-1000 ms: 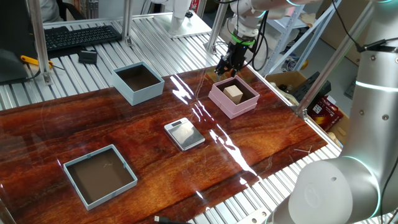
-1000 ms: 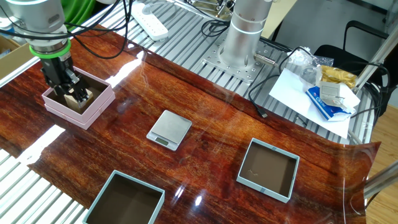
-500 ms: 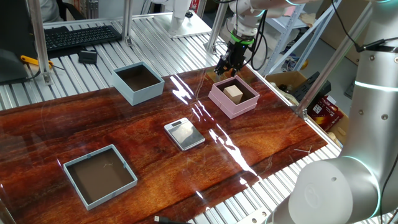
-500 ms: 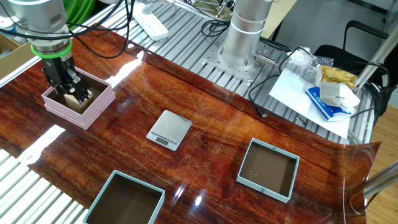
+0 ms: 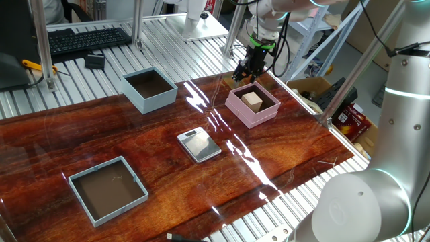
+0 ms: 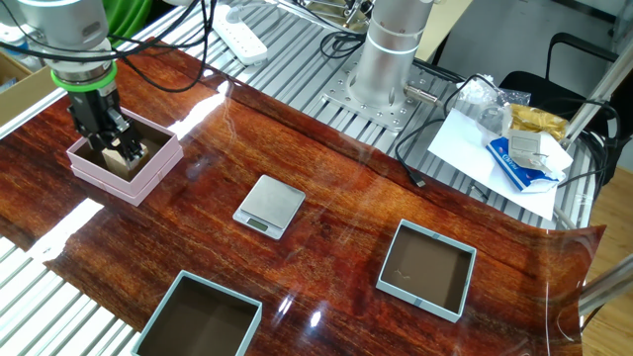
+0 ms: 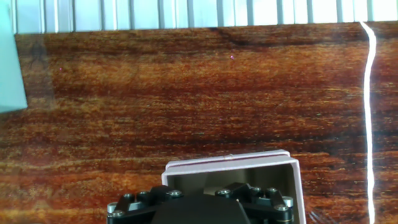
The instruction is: Move an object from one box to another
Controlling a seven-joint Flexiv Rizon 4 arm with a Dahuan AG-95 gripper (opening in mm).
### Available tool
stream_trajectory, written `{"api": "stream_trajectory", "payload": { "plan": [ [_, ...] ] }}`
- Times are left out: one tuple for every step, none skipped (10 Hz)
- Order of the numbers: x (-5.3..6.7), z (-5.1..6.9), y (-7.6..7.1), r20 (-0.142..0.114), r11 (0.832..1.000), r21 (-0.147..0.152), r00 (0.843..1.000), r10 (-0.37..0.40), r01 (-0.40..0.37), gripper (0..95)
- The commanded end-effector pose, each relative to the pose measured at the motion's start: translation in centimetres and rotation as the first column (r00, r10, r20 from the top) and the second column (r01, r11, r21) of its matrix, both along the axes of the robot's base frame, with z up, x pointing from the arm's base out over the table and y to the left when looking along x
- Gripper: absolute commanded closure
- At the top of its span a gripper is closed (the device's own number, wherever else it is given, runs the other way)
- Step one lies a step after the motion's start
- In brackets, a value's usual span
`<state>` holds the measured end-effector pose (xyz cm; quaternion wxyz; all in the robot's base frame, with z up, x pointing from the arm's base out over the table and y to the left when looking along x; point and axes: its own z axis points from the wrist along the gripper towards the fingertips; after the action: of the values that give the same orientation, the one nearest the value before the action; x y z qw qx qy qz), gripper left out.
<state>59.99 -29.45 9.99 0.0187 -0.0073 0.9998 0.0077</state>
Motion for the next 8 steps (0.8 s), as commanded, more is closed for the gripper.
{"api": "stream_trajectory", "payload": {
  "plan": [
    [-0.6, -0.1, -0.5, 0.011, 1.0, -0.001, 1.0, 0.009, -0.009, 19.0],
    [-0.9, -0.1, -0.8, 0.013, 1.0, 0.0, 1.0, 0.013, -0.013, 19.0],
    [-1.1, -0.3, -1.0, 0.02, 1.0, -0.001, 1.0, 0.016, -0.016, 19.0],
    [-1.4, -0.3, -1.1, 0.027, 1.0, -0.002, 0.999, 0.017, -0.017, 19.0],
    [-1.6, -0.5, -1.1, 0.029, 1.0, -0.006, 0.999, 0.014, -0.014, 19.0],
    [-1.7, -0.6, -1.1, 0.03, 1.0, -0.005, 0.999, 0.015, -0.014, 19.0],
    [-1.9, -0.8, -0.9, 0.032, 1.0, -0.006, 0.999, 0.011, -0.011, 19.0],
    [-2.1, -1.0, -0.7, 0.033, 1.0, -0.007, 0.999, 0.009, -0.009, 19.0]
  ]
}}
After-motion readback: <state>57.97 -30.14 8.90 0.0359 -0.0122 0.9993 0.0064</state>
